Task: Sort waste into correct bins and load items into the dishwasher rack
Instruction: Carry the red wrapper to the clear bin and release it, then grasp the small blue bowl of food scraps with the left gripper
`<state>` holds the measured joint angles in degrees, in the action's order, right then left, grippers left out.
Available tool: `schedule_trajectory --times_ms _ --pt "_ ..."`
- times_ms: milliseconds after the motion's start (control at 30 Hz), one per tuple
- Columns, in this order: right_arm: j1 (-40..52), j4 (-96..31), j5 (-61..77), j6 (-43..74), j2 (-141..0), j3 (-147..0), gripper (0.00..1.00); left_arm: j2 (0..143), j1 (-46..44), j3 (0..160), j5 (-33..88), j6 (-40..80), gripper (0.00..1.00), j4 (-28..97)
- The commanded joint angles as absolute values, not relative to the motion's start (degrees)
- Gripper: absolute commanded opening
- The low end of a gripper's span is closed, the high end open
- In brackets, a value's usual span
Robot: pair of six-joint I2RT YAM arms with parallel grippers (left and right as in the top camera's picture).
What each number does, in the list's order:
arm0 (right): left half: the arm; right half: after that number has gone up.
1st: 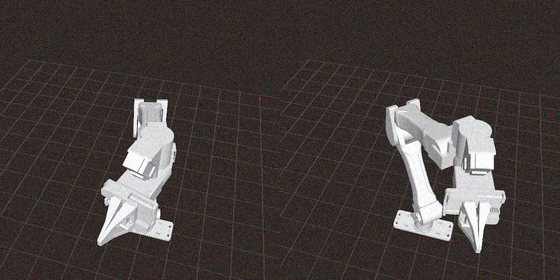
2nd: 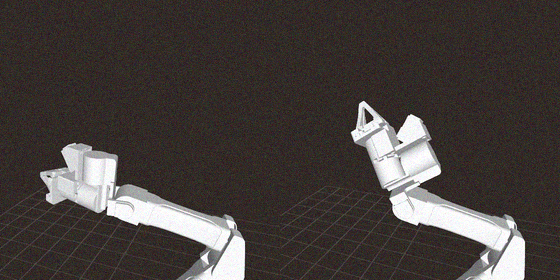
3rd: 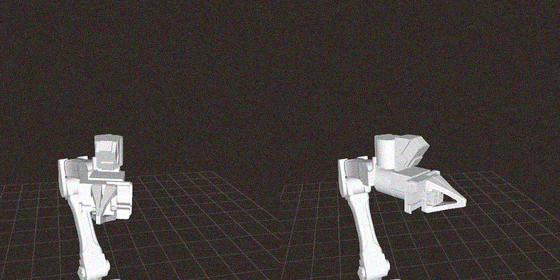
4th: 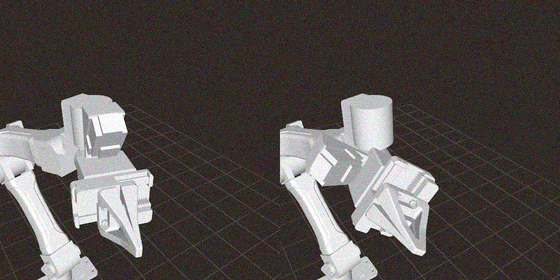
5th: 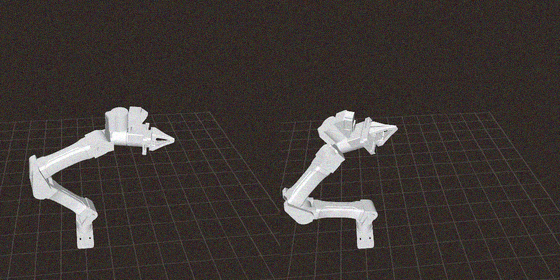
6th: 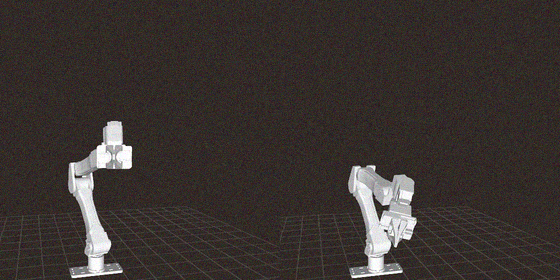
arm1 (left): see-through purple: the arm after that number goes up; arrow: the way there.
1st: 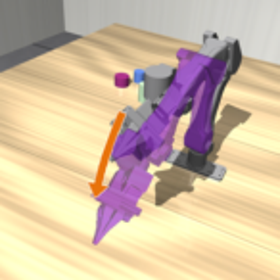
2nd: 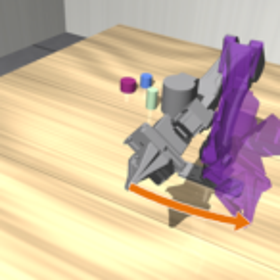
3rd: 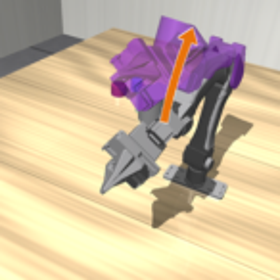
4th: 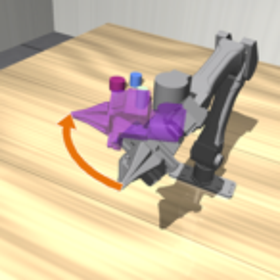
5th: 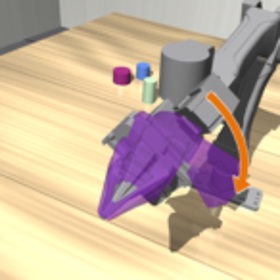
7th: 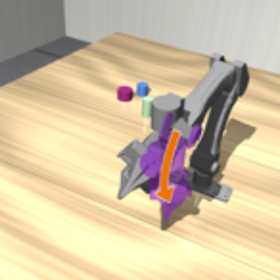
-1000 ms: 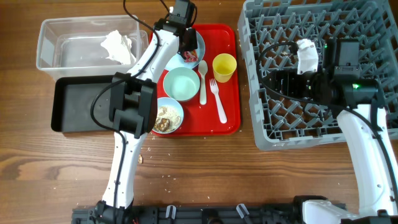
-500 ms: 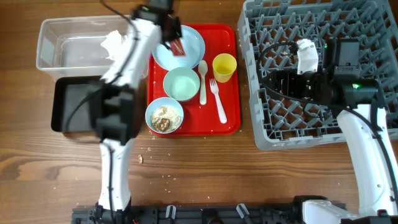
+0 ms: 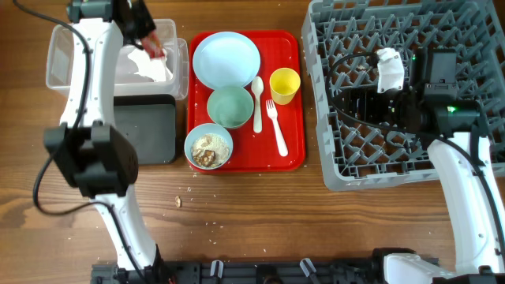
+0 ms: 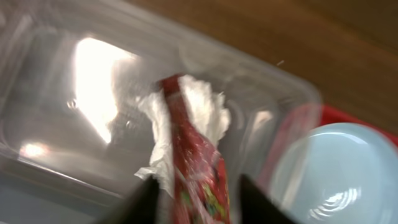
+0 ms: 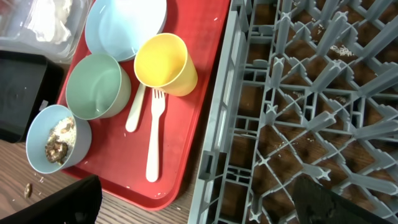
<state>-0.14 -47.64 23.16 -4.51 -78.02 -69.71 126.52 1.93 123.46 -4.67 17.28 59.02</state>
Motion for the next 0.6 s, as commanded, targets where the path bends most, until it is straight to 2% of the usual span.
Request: schedule_trajectory --times_ms 0,33,133,233,367,500,567 --pt "0.14 -47.40 24.27 -4.08 -78.24 -70.81 1.00 129.27 2.42 122.56 -3.29 16.49 0.79 59.48" --pt "0.14 -47.40 24.27 -4.08 -78.24 -70.81 1.00 128.97 2.42 122.67 -1.93 15.05 0.88 59.46" --pt "0.14 -47.37 24.25 -4.08 -78.24 -70.81 1.00 126.26 2.35 123.13 4.08 12.19 0.94 60.16" --pt "0.14 -47.37 24.25 -4.10 -78.24 -70.81 1.00 121.89 1.67 123.13 9.96 12.21 0.93 63.55" --pt "0.14 -47.40 24.25 -4.10 -78.24 -70.81 1.00 118.67 -1.34 123.11 10.70 12.05 0.93 71.53" --pt "0.14 -47.40 24.18 -4.49 -78.24 -70.81 1.00 118.54 -6.46 121.93 10.68 9.28 0.84 83.88" --pt "0.14 -47.37 24.25 -4.43 -78.24 -70.81 1.00 118.50 -9.23 119.66 10.70 9.19 0.84 85.93"
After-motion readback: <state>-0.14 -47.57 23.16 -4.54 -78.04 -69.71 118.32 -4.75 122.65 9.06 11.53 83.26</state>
